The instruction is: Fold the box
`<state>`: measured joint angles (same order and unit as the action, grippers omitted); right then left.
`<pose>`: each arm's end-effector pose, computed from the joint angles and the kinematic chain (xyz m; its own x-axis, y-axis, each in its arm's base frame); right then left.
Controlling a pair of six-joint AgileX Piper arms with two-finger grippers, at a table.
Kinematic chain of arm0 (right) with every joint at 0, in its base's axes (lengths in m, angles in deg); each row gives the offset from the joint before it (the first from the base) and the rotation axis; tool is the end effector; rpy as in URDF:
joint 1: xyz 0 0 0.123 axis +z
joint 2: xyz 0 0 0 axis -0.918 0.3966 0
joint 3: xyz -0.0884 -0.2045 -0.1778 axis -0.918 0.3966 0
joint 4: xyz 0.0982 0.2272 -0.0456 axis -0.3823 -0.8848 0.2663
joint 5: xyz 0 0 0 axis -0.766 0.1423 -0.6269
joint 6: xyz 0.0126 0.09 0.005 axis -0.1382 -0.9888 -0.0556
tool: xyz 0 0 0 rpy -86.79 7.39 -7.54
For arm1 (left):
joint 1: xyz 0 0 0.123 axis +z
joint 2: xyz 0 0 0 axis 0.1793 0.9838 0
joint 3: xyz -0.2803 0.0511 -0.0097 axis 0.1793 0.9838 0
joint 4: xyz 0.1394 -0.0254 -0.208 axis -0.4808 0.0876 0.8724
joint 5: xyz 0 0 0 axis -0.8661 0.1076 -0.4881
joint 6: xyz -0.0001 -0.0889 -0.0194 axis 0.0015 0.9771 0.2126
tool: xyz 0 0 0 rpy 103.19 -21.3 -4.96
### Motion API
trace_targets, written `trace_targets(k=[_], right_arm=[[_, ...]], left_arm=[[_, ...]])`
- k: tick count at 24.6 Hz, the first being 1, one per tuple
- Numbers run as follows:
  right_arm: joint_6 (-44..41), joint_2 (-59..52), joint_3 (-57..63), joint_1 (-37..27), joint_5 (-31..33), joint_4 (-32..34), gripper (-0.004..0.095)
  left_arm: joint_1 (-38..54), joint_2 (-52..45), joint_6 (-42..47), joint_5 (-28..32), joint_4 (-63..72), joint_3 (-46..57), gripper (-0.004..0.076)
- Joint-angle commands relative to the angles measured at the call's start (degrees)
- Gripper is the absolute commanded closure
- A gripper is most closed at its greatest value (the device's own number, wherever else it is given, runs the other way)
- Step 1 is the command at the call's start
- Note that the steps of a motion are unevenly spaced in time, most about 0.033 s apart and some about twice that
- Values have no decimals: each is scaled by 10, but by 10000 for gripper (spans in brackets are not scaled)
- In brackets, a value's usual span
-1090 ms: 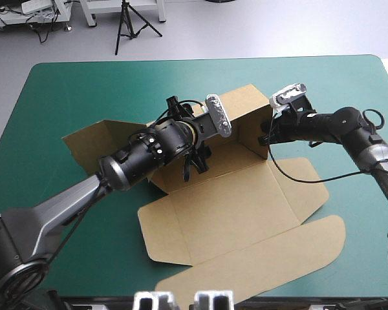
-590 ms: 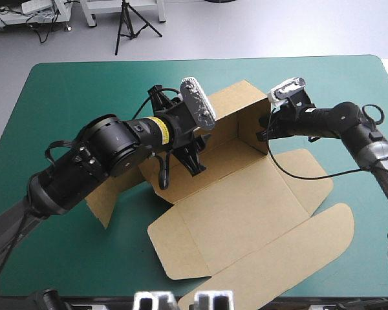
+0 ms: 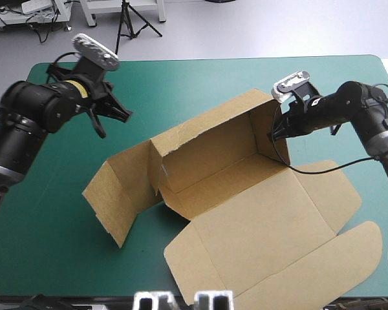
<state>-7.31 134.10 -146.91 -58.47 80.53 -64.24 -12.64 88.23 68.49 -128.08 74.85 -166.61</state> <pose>0.3182 0.0765 0.3454 -0.6409 -0.4605 -0.6141 -0.6113 0.7901 0.0456 0.2701 -0.0974 0.4523 -0.4095 0.5521 -0.7263 0.4279 0.8193 0.3815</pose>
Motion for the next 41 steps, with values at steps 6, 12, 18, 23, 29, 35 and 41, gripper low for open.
trace_targets(k=[6, 12, 18, 23, 29, 35, 41], right_arm=[[-84, -16, -118, -2, 133, 87, 927], [-114, 42, -131, -2, 150, 120, 927], [-139, 175, -226, -2, 150, 107, 927], [-116, 240, -309, -2, 150, 83, 736], [-190, 233, -379, -2, 151, 86, 138], [-194, 176, -403, -2, 151, 63, 139], [-204, 133, -384, -2, 152, 94, 162]], left_arm=[[261, -24, -132, 5, 297, -20, 710], [359, -24, -182, -15, 381, -20, 711], [380, -23, -178, -44, 386, -6, 711], [380, -23, -203, -42, 385, 71, 711], [380, -23, -223, -41, 394, 144, 711], [380, -23, -260, -41, 452, 184, 717], [380, -23, -268, -42, 462, 201, 718]])
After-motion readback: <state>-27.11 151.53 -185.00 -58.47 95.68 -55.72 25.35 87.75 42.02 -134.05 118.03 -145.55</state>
